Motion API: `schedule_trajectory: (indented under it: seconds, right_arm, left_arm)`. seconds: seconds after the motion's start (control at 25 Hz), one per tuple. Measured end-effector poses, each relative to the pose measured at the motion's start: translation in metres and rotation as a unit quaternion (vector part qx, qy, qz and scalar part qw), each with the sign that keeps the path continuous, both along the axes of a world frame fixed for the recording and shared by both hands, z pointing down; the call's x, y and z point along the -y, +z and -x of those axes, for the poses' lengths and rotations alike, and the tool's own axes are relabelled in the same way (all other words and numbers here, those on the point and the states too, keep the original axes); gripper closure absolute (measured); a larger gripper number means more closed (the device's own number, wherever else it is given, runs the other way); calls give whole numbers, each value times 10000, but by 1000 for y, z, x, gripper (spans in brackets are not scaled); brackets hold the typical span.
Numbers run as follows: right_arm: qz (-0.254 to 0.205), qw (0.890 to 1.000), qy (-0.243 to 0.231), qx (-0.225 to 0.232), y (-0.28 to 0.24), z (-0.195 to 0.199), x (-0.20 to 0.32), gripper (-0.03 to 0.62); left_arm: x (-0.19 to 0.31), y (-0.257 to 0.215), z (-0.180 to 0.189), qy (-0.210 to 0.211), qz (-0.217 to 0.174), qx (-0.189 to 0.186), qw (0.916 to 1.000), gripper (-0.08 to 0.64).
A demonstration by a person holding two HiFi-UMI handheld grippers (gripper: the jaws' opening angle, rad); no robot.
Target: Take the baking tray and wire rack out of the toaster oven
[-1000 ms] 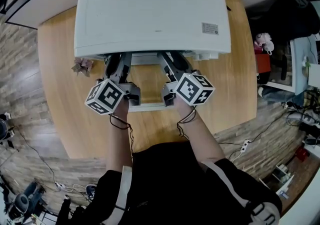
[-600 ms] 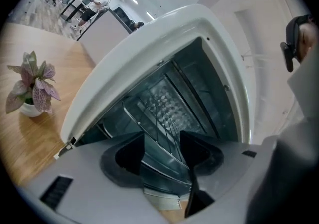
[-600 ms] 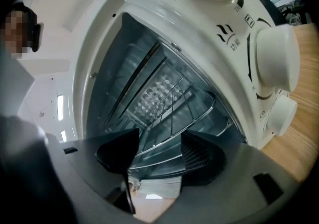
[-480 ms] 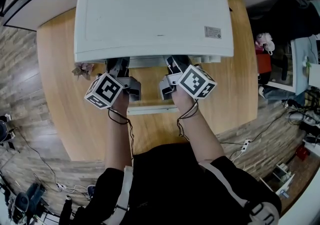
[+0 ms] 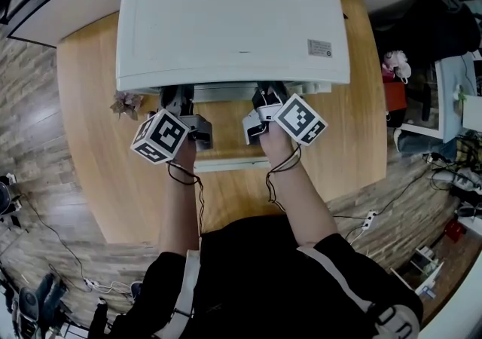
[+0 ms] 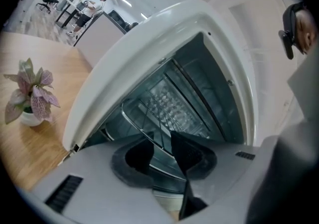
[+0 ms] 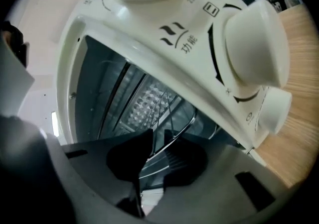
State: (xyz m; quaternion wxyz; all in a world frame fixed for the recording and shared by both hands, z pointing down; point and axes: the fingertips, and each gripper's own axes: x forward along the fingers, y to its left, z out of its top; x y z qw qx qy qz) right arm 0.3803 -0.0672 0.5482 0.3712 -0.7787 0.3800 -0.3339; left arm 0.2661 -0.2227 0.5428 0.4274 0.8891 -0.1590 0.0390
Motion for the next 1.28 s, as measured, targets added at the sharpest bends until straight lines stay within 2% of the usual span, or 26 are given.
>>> schedule_trajectory:
  seconds: [0.56,1.28]
  right_arm:
    - [133,9998,-94,70,3,42,-28,514]
    - [276,9995,-154,-77,0,90,-60,508]
  left_arm:
    - [-29,5,42,47,198,147,9997,443]
    - [-63,3,87,305,321,214,9988,449]
